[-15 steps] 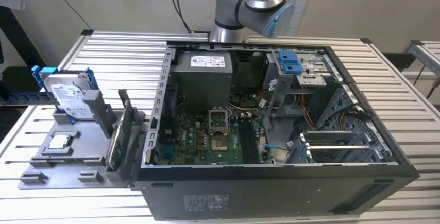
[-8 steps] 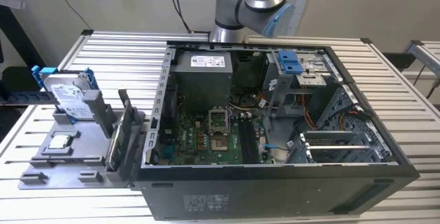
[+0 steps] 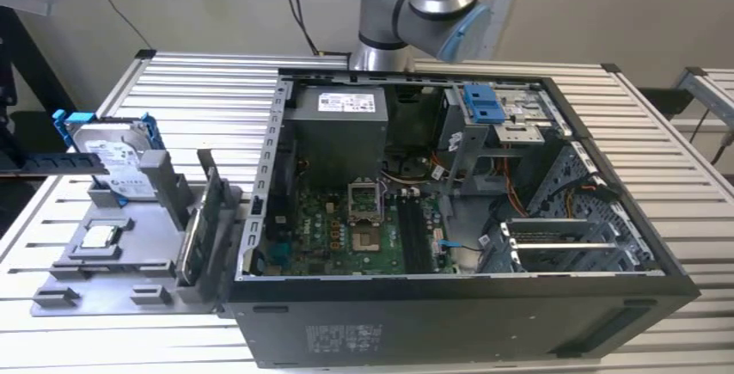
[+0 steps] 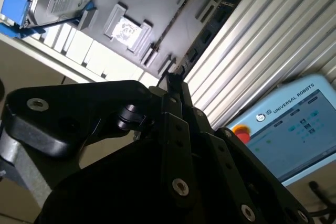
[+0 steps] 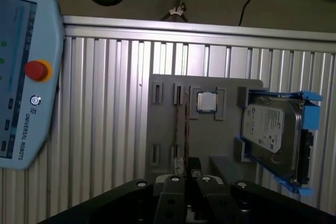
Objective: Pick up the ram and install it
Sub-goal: 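Pick up the ram and move it above insertion slot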
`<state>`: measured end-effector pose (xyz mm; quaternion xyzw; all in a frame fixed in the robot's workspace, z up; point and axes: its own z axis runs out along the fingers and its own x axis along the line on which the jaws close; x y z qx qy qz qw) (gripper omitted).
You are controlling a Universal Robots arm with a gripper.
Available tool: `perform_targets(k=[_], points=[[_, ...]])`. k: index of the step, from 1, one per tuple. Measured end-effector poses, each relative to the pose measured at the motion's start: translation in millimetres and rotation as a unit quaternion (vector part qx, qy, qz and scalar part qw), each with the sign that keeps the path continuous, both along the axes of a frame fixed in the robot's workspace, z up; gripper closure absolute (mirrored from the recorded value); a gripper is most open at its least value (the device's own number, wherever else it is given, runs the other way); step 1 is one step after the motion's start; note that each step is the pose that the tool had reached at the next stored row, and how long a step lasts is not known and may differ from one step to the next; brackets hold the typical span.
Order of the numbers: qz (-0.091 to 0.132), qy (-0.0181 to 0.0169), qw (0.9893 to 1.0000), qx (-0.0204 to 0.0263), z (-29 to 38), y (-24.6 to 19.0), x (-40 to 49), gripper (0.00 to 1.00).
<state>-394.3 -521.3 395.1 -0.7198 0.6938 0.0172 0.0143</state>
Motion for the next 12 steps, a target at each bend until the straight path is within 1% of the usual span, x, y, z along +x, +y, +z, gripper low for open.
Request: perform_targets(k=[12], points=[[0.0,0.0011,1.0,0.0,0.0,0.0,24.2,0.86]])
